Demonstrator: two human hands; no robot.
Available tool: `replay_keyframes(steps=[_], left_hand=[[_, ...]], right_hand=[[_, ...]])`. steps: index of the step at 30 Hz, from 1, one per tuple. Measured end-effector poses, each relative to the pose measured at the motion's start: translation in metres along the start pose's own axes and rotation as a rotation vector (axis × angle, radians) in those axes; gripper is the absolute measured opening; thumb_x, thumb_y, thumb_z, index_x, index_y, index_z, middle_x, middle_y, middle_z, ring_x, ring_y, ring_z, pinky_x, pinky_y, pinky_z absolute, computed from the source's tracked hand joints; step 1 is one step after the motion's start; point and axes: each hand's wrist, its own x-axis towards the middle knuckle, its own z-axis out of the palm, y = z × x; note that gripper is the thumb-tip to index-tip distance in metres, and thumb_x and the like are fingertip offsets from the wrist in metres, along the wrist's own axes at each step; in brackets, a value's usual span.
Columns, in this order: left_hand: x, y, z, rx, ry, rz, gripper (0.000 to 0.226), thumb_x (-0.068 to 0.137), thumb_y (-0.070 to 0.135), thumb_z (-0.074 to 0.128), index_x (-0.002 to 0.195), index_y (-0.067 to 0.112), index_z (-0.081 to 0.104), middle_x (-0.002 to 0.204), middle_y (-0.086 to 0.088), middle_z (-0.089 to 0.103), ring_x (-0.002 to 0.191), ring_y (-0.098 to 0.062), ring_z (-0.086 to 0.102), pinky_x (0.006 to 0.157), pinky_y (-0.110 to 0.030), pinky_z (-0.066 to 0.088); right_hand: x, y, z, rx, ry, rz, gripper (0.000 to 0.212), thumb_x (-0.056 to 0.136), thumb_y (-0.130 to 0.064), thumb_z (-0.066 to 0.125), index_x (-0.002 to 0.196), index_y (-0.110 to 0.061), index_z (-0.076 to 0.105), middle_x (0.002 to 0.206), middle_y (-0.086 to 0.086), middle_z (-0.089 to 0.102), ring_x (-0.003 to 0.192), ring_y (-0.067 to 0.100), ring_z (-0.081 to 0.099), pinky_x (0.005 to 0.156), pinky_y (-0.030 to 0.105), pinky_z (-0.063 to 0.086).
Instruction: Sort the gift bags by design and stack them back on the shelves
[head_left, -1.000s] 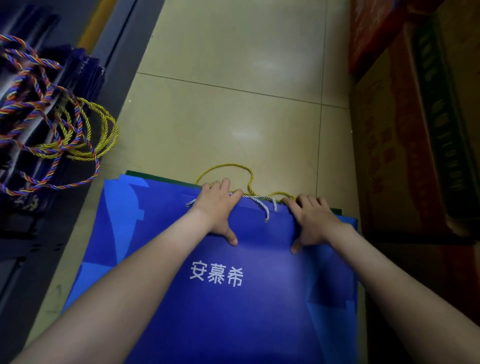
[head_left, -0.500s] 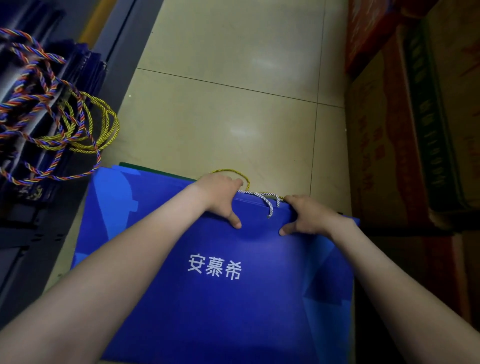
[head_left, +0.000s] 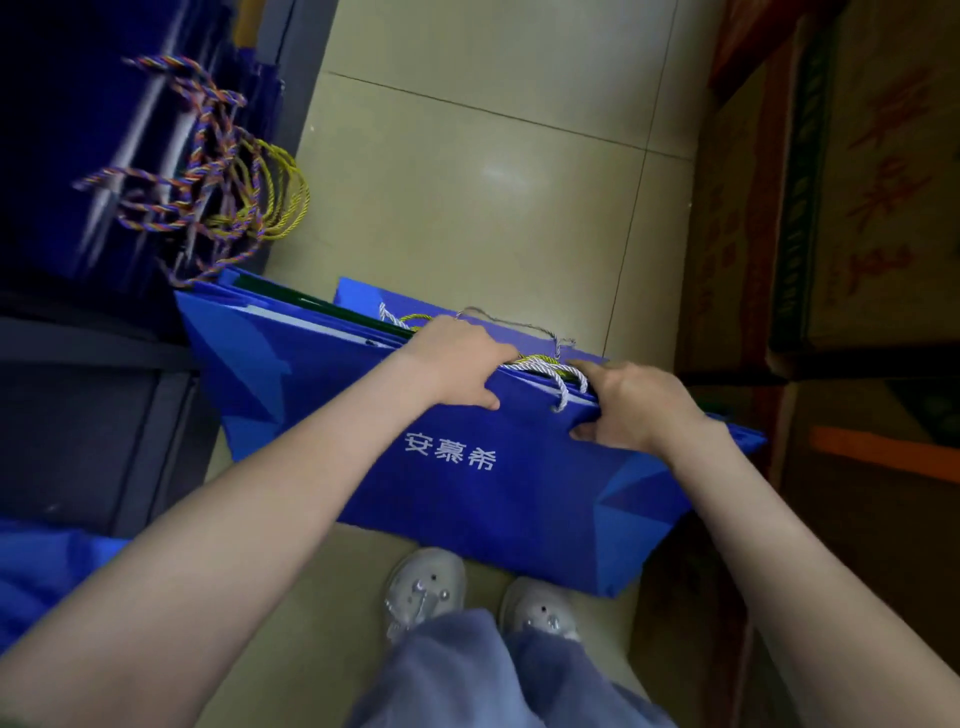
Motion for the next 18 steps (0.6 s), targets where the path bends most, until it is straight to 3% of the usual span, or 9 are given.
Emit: replay_keyframes(steps=[2,5,10,12,13,15,17,18], left_hand=[[-0.026,0.010,-0.003,0.020,-0.003,0.010,0.051,0.090,0.051,0.054,0.131,0.023,0.043,0.107,-0.006,0.065,0.100,-0.030,0.060,0.065,-0.031,0.035],[-0.061,0.029,0.000,0.028,-0.016,0.007,0.044,0.093,0.047,0.051,0.126,0.019,0.042,0.102,-0.006,0.066,0.094,-0.031,0.062,0.057,-0.031,0.032],[-0.124,0.057,0.001,0.008,-0.031,0.031,0.042,0.097,0.037,0.048,0.133,0.018,0.036,0.113,-0.008,0.060,0.107,-0.029,0.056,0.069,-0.035,0.040],[-0.142,0.067,-0.001,0.005,-0.050,0.022,0.038,0.097,0.029,0.048,0.130,0.015,0.038,0.115,-0.009,0.059,0.108,-0.029,0.055,0.076,-0.035,0.042],[-0.148,0.071,-0.001,0.000,-0.046,0.021,0.037,0.095,0.025,0.052,0.128,0.012,0.042,0.113,-0.009,0.060,0.107,-0.029,0.056,0.078,-0.036,0.043],[-0.164,0.077,-0.003,0.008,0.032,0.038,0.039,0.074,0.023,0.075,0.107,0.009,0.058,0.093,-0.010,0.065,0.087,-0.028,0.064,0.070,-0.033,0.048],[-0.180,0.080,-0.001,-0.011,0.123,0.069,0.042,0.038,0.016,0.090,0.072,0.010,0.064,0.061,-0.007,0.060,0.056,-0.027,0.061,0.049,-0.027,0.046],[-0.188,0.083,-0.001,-0.023,0.147,0.079,0.039,0.035,0.012,0.088,0.066,0.011,0.063,0.055,-0.007,0.056,0.049,-0.027,0.058,0.045,-0.026,0.044]], right_hand=[[-0.021,-0.012,-0.004,0.031,-0.022,-0.023,0.060,0.081,-0.051,0.063,0.130,-0.023,0.045,0.123,0.003,0.056,0.114,0.025,0.051,0.085,0.033,0.042],[-0.051,-0.032,0.001,0.056,-0.012,-0.058,0.054,0.084,-0.048,0.060,0.127,-0.021,0.041,0.123,0.002,0.055,0.109,0.027,0.054,0.076,0.031,0.038],[-0.107,-0.060,0.006,-0.067,-0.001,-0.141,0.048,0.092,-0.038,0.053,0.134,-0.022,0.035,0.116,0.002,0.061,0.099,0.030,0.062,0.063,0.030,0.036],[-0.124,-0.070,0.012,-0.089,0.066,-0.156,0.051,0.083,-0.035,0.065,0.127,-0.018,0.045,0.105,0.003,0.065,0.092,0.028,0.065,0.060,0.028,0.038],[-0.132,-0.075,0.014,-0.099,0.115,-0.167,0.055,0.069,-0.034,0.078,0.117,-0.017,0.055,0.090,0.003,0.067,0.078,0.026,0.067,0.053,0.026,0.039],[-0.148,-0.085,0.017,-0.103,0.160,-0.140,0.060,0.035,-0.029,0.092,0.088,-0.017,0.066,0.059,-0.001,0.059,0.049,0.021,0.060,0.038,0.018,0.030],[-0.162,-0.093,0.016,-0.076,0.227,-0.147,0.057,0.031,-0.023,0.092,0.081,-0.018,0.065,0.055,-0.002,0.054,0.044,0.020,0.056,0.037,0.017,0.023],[-0.169,-0.096,0.013,-0.062,0.242,-0.152,0.057,0.033,-0.022,0.092,0.082,-0.017,0.063,0.058,-0.001,0.054,0.046,0.021,0.057,0.038,0.017,0.024]])
